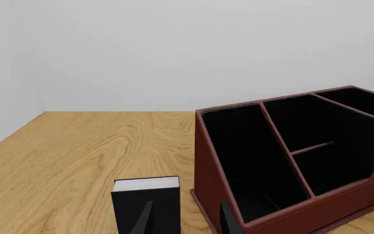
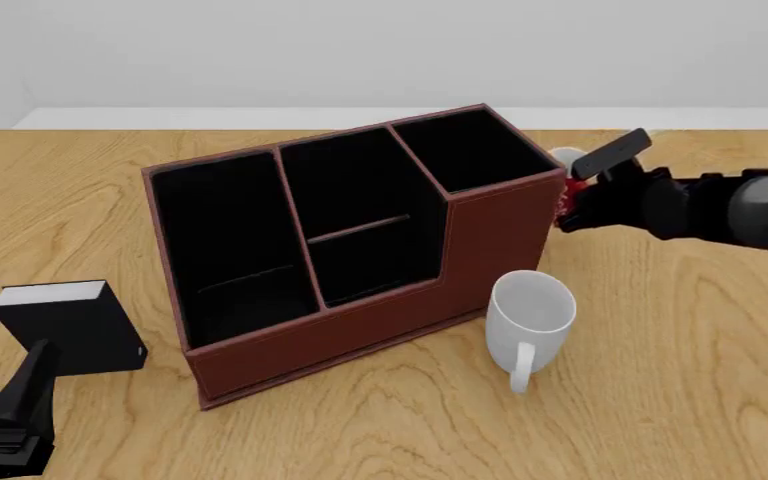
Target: Pick up the red mug and place it to the right of the caddy.
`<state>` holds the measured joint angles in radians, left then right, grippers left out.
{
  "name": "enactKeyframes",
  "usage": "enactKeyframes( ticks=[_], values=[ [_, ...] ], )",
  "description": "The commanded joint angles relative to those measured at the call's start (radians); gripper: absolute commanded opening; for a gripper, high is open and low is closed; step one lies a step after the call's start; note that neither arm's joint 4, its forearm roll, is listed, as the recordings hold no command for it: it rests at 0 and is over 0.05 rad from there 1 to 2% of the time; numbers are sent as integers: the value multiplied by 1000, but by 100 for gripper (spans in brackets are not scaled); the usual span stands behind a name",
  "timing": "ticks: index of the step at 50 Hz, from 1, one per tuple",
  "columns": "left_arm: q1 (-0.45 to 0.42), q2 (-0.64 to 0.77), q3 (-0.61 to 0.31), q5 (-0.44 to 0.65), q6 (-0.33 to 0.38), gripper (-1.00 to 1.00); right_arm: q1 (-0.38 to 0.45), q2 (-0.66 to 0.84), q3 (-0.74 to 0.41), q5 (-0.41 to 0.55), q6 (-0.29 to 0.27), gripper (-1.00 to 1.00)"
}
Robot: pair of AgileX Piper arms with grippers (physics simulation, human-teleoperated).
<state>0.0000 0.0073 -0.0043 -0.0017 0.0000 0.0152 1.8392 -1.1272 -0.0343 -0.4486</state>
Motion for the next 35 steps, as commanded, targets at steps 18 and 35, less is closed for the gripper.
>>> enactKeyframes(
  ticks=[18,35],
  values=[
    [0,0,0,0,0,100,16,29,-8,-8,14,-100],
    [0,0,0,0,0,100,29,47,2,-14,26,-100]
  ],
)
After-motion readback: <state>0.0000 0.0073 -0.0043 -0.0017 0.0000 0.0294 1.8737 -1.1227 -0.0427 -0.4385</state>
